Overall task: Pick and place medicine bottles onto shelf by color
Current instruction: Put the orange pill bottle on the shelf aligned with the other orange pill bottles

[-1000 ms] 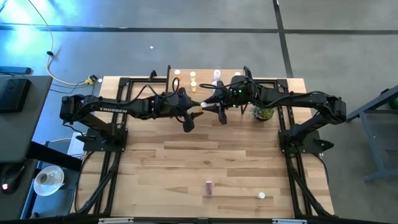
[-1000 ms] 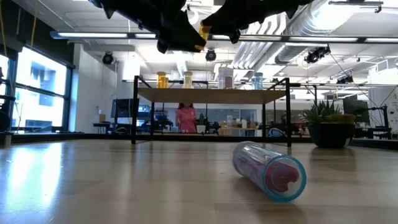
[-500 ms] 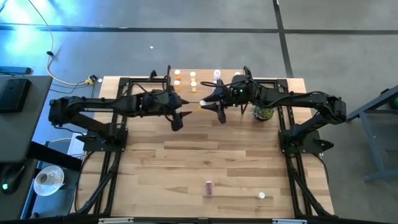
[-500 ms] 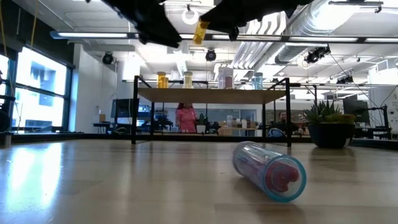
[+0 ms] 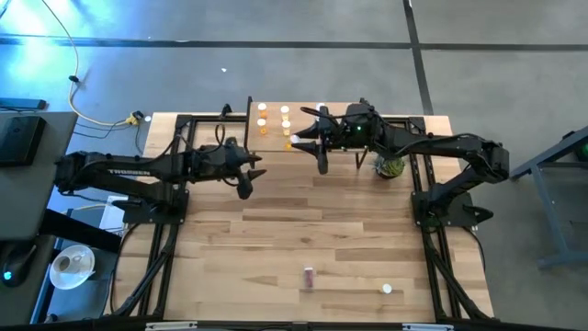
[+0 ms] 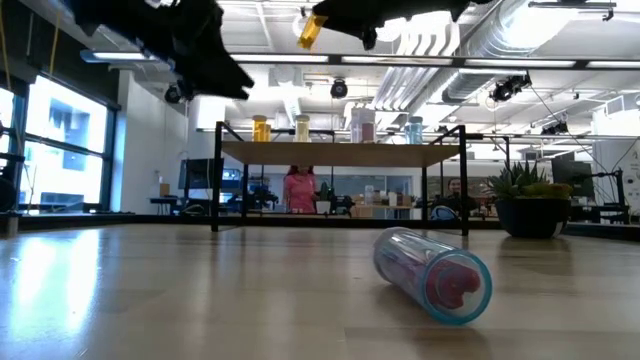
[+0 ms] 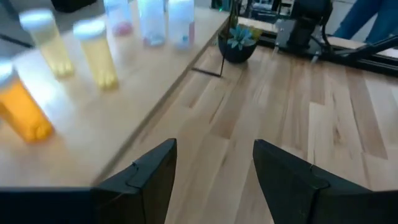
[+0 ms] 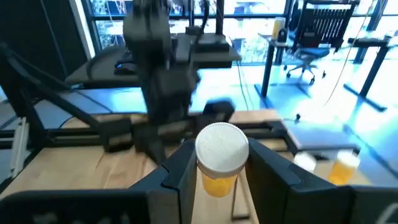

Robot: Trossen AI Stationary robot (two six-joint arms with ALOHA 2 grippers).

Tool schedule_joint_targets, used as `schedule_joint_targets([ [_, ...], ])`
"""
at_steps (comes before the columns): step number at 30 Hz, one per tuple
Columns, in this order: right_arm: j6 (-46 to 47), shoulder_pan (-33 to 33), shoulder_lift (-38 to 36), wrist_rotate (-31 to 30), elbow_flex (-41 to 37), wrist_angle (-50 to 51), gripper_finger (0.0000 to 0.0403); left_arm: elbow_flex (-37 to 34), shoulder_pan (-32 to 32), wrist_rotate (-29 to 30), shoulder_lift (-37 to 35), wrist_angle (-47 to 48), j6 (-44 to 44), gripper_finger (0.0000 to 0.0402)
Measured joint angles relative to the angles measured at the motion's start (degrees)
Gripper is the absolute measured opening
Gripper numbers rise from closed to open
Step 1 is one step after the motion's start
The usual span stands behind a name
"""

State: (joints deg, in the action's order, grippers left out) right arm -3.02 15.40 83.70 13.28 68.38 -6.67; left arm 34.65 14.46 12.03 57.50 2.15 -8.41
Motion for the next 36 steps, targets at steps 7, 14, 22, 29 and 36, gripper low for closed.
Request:
schedule_joint_targets([
  [7, -2.92, 1.11, 6.51, 0.11, 11.33, 9.01, 0.0107, -5.73, -0.32, 0.21, -0.20, -2.97, -5.83, 0.0201],
  [14, -7.17, 1.11, 14.64, 0.10, 22.39, 17.75, 0.0108, -7.56, -3.44, 5.34, -0.48, -2.00, -6.64, 0.0201],
  [22, -9.05, 2.33, 24.51, 0.16, 31.68, 24.60, 0.0108, -7.58, -6.86, 11.28, -0.48, 4.22, -9.60, 0.0201],
  [29, -8.11, 3.47, 28.96, 0.16, 33.63, 24.26, 0.0108, -7.61, -8.31, 14.37, -1.46, 7.94, -10.48, 0.0201],
  [36, -7.28, 3.75, 31.94, 0.17, 33.65, 21.91, 0.0108, -7.61, -8.31, 14.38, -4.26, 8.00, -10.02, 0.0201],
])
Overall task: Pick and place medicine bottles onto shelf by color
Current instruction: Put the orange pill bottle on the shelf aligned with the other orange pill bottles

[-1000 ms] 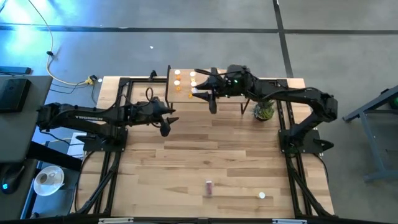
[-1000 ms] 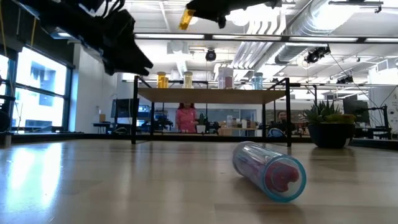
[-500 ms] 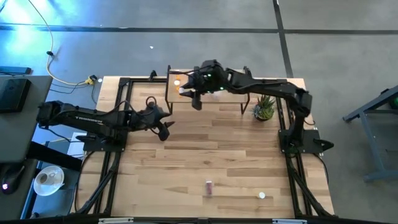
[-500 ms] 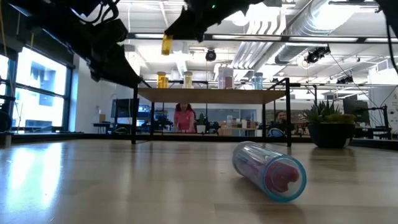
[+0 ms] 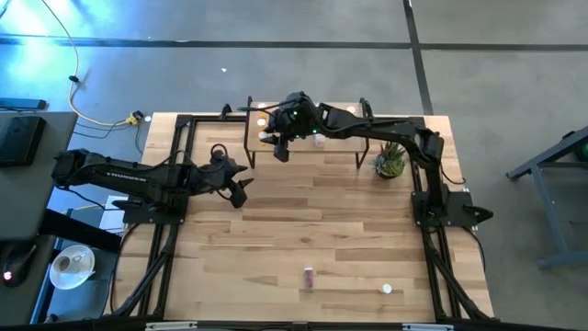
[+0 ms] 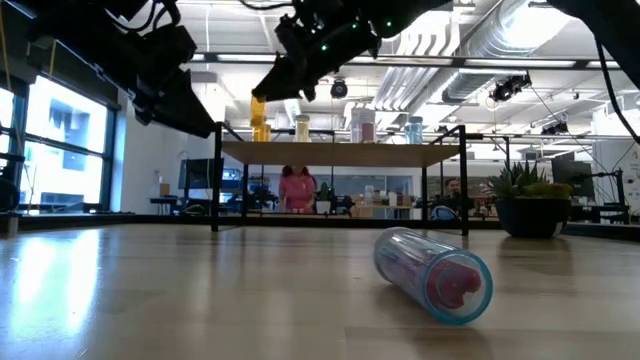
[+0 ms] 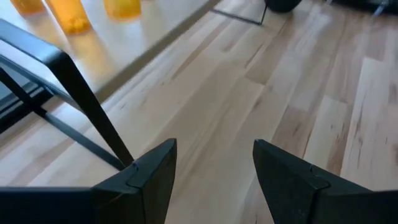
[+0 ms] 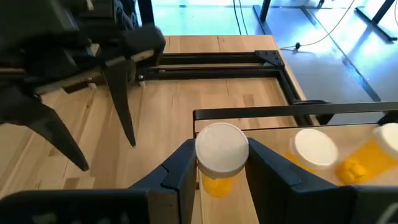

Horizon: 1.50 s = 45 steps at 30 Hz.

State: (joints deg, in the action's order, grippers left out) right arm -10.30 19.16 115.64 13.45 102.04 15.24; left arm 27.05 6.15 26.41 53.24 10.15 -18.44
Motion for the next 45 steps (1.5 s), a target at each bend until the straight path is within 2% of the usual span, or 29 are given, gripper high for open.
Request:
schedule_joint_targets([
  [8, 1.28, 0.00, 2.49, -0.02, 0.00, -1.13, 0.0108, 0.00, 0.00, 0.00, -1.19, -0.08, 0.11, 0.0201],
  [15, 0.97, 0.00, 2.57, -2.20, 0.00, -0.94, 0.0108, 0.00, 0.00, -0.22, -1.19, -0.06, 0.05, 0.0201],
  [29, 1.26, 0.00, 2.57, -1.99, 0.00, -0.15, 0.0109, 0.00, 0.00, -0.26, -1.19, -0.06, 0.01, 0.0201],
  [38, 1.00, -0.02, 2.57, -4.18, 0.00, 0.01, 0.0165, 0.00, 0.00, -0.28, -1.19, -0.06, 0.04, 0.0201],
  [45, 0.84, -0.02, 1.89, -3.70, -0.02, -1.09, 0.0173, 0.00, 0.00, -0.31, -1.17, 0.11, 0.09, 0.0201],
])
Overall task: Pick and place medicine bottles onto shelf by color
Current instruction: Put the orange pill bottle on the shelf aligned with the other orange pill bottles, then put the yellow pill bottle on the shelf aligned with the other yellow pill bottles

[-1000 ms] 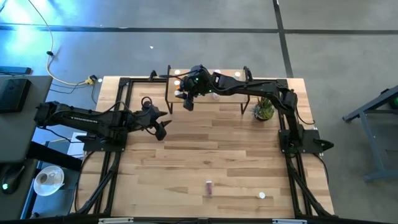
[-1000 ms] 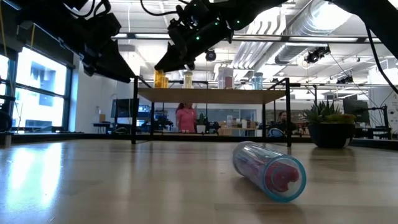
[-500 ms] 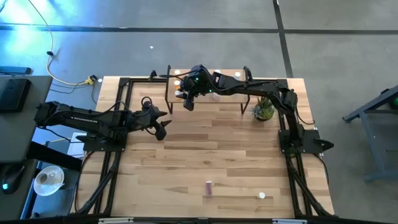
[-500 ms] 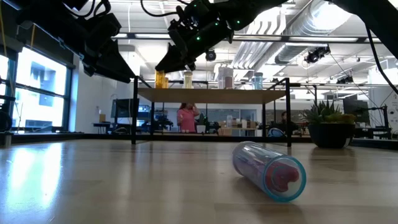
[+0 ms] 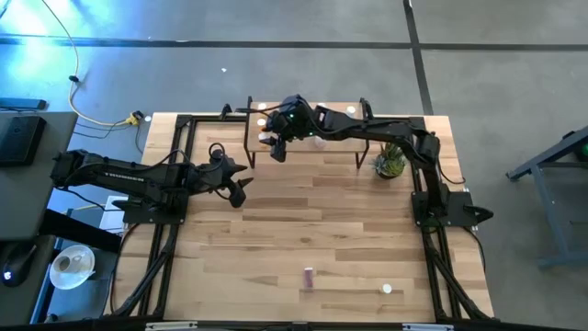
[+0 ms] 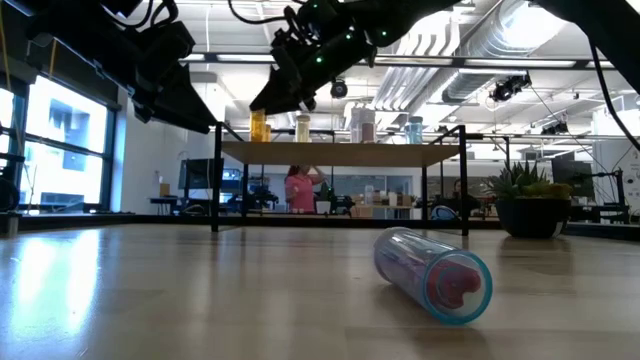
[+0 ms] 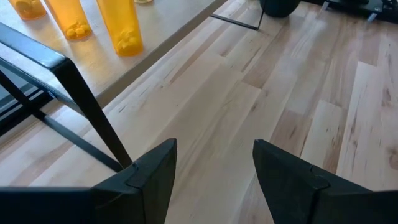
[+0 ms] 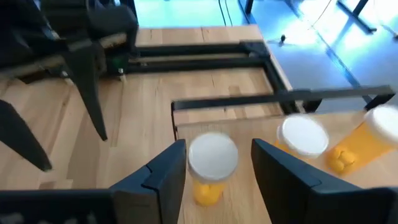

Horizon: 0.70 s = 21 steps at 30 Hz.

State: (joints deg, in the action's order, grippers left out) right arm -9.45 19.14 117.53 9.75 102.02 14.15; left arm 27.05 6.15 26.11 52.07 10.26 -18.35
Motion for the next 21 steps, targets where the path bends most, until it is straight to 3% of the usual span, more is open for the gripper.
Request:
schedule_joint_targets([
  [9, 0.17, -0.29, -3.88, 0.27, -0.02, 2.11, 0.0174, 0.00, 0.00, -0.02, 0.00, 0.72, 0.02, 0.0201],
  [21, -3.95, -4.67, -14.12, 0.19, -0.02, 18.85, 0.0174, 0.02, 0.02, 0.00, 0.02, 1.11, -0.07, 0.0201],
])
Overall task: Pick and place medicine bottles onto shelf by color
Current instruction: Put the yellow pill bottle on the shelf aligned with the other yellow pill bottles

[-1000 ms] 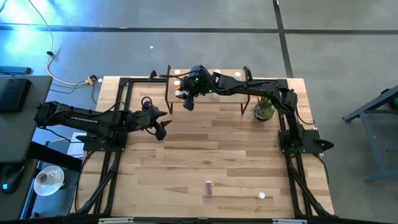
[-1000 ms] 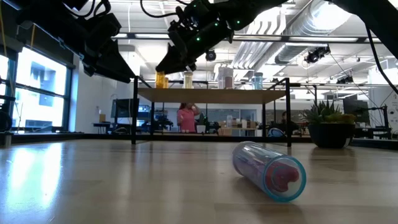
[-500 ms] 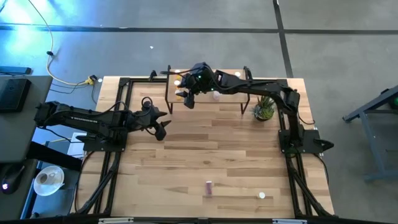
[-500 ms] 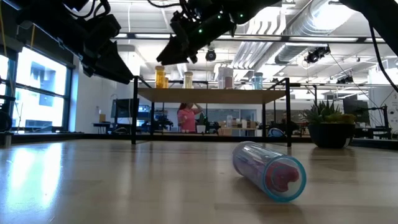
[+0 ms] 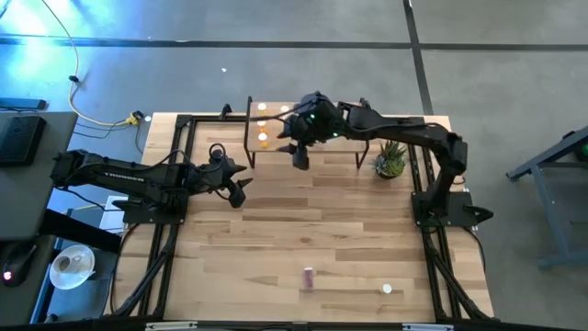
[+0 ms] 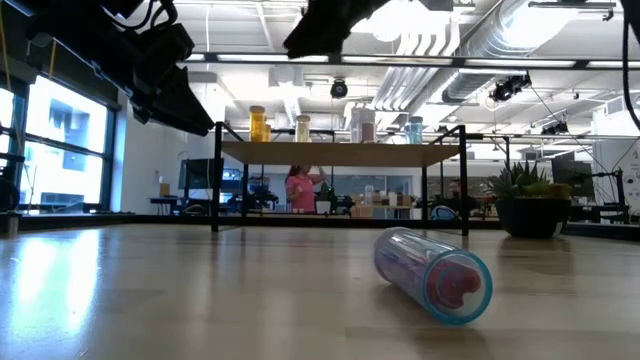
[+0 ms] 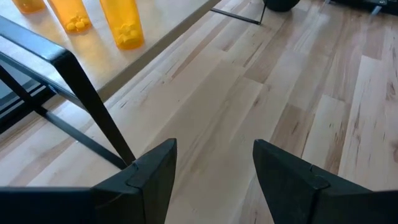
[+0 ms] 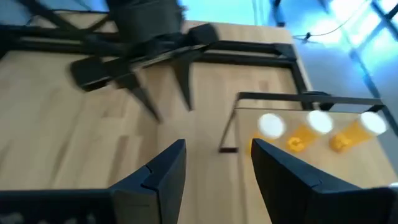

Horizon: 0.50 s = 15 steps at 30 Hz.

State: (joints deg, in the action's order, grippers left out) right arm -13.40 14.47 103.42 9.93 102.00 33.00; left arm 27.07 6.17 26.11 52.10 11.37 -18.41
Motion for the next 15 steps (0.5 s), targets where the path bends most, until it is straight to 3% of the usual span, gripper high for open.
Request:
schedule_joint_targets([
  [8, 0.16, -3.74, -5.91, 0.17, -2.36, 11.29, 0.0174, 0.00, 0.00, 0.00, 0.00, 0.02, 0.08, 0.0201],
  [15, 6.99, -7.96, -13.17, -0.10, -13.78, 10.76, 0.0174, 0.00, 0.00, 0.00, 0.00, 0.01, 0.09, 0.0201],
])
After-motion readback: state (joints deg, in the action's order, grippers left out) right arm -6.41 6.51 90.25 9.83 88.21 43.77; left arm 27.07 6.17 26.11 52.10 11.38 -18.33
